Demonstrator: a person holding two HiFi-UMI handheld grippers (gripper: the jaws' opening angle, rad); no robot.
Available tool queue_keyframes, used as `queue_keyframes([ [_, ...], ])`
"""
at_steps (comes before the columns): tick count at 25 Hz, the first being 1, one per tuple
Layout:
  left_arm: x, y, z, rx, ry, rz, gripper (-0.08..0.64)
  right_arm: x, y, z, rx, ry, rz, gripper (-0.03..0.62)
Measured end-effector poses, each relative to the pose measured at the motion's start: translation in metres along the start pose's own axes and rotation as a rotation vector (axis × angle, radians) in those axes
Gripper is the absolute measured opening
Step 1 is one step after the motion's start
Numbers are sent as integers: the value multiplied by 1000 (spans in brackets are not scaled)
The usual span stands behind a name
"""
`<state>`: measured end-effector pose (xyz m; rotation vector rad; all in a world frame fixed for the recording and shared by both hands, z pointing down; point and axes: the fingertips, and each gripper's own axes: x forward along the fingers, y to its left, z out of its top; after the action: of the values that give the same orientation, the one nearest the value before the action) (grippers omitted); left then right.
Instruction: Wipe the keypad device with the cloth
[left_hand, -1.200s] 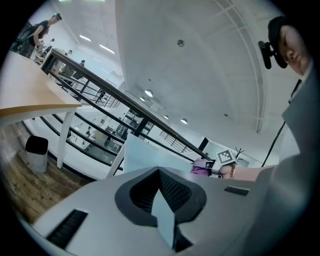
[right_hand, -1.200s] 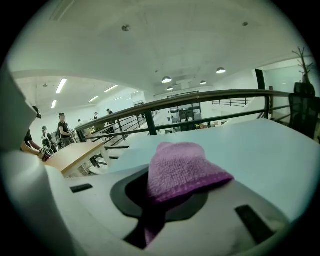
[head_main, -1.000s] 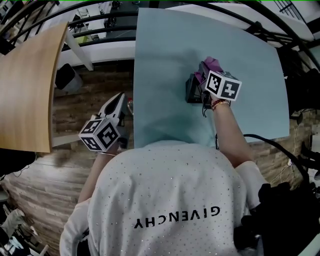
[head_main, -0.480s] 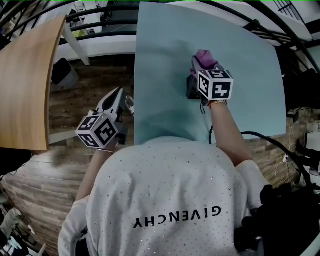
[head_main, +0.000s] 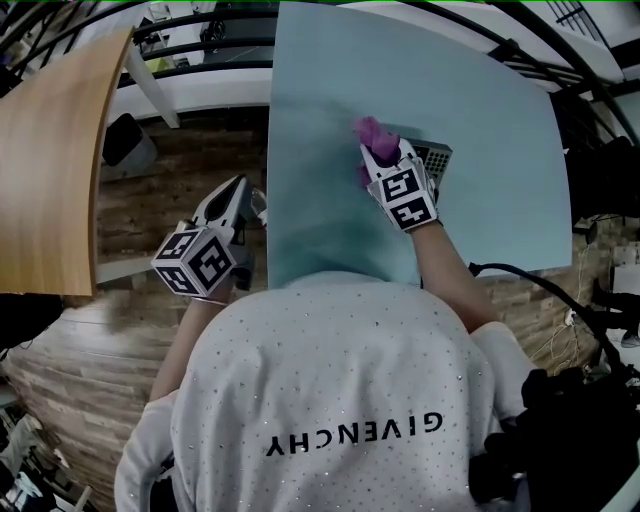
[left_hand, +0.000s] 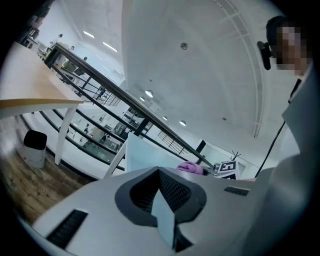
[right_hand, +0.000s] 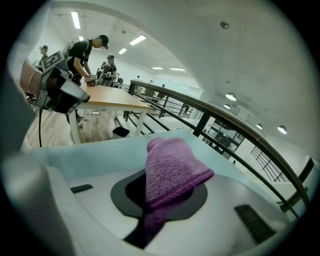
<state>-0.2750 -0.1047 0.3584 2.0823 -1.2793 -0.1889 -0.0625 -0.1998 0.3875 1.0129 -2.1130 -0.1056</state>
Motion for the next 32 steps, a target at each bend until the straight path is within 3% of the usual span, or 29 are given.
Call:
queue_keyframes([
  [6, -6, -13, -1, 21, -18, 6, 0, -6, 18, -20, -43, 15, 27, 44],
  [18, -30, -34, -10, 55, -32, 42, 0, -11, 52, -47, 63, 24, 120, 44],
  [21, -37, -38, -13, 65, -38, 53, 0, -24, 67, -36, 143, -56, 178, 43],
  [24, -46, -46, -18, 64, -37, 43, 0, -50, 79, -10, 285, -154, 243, 41],
  [29, -32, -108, -43, 91, -21, -11, 0, -126, 25, 35, 621, -454, 343, 38],
  [32, -29, -122, -67, 133, -17, -31, 0, -163, 1, 30, 695, -597, 328, 37],
])
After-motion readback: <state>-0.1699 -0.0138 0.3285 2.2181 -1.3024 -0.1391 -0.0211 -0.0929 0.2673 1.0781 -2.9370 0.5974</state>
